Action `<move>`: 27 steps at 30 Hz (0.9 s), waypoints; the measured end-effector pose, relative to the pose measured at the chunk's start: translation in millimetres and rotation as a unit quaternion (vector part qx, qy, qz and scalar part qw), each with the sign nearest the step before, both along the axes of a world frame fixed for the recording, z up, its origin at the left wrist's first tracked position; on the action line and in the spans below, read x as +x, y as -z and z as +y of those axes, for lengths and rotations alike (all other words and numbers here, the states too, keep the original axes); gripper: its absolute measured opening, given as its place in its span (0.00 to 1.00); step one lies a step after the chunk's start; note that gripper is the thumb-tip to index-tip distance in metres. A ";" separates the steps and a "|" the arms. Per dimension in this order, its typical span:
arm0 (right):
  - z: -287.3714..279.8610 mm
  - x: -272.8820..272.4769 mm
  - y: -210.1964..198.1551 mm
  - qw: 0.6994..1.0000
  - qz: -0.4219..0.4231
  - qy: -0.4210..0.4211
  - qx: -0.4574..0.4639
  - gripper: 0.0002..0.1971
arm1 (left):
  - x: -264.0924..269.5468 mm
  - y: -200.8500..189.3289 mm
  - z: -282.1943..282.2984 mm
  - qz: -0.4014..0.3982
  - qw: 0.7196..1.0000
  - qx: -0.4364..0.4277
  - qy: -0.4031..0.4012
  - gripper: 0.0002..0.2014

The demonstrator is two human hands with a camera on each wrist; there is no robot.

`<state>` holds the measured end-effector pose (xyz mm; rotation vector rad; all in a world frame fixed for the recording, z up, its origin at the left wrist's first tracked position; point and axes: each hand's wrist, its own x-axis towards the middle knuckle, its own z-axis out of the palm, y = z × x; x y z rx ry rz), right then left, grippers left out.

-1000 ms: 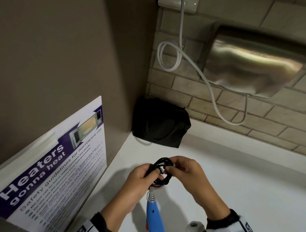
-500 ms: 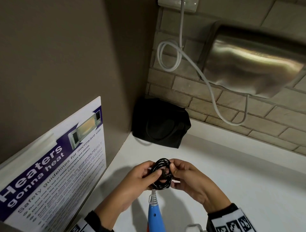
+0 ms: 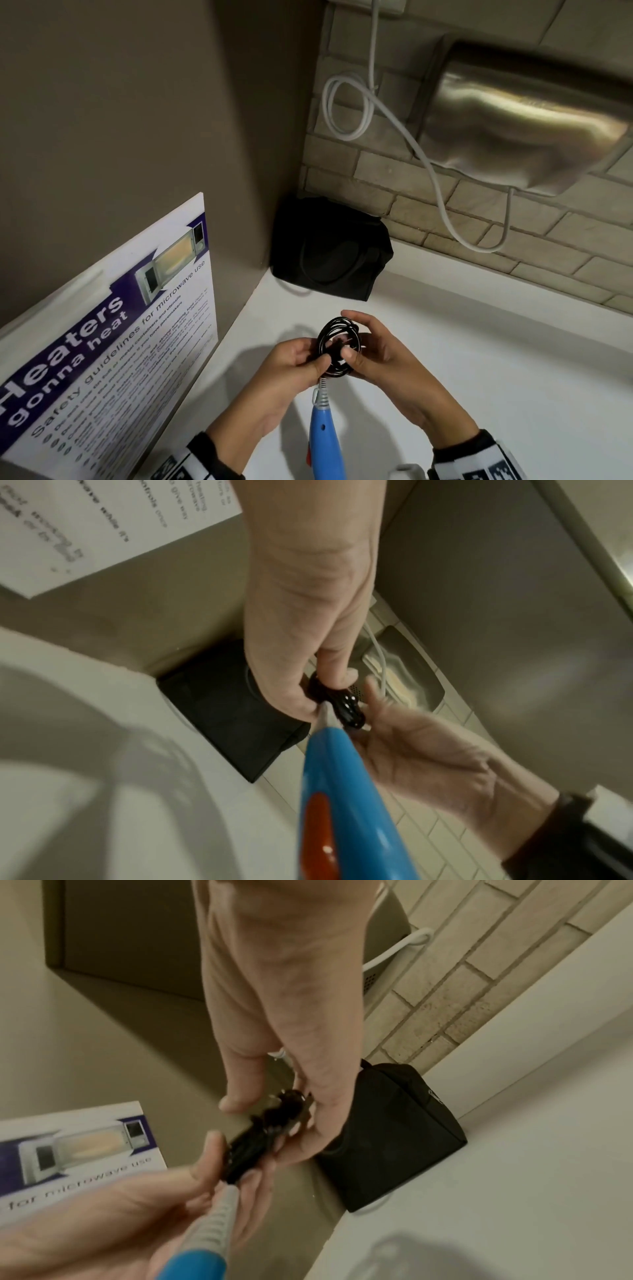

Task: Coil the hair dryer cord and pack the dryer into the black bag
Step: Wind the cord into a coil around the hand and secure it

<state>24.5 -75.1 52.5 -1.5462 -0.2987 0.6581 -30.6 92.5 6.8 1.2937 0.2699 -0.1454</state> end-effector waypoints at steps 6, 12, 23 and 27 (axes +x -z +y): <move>-3.2 -7.7 11.0 0.998 0.002 0.033 -0.059 0.14 | 2.3 2.1 -4.6 0.007 1.000 0.019 -0.002 0.10; -10.1 -4.6 18.7 0.991 0.005 0.123 -0.055 0.12 | 2.9 2.9 -12.5 -0.001 0.998 0.048 0.035 0.17; -58.6 25.3 31.7 0.958 0.111 0.265 0.023 0.11 | -7.3 28.4 -46.5 0.097 0.941 0.182 0.270 0.22; -69.3 41.4 42.6 0.951 0.137 0.275 -0.009 0.10 | 5.8 27.3 -59.2 0.101 0.942 0.194 0.253 0.24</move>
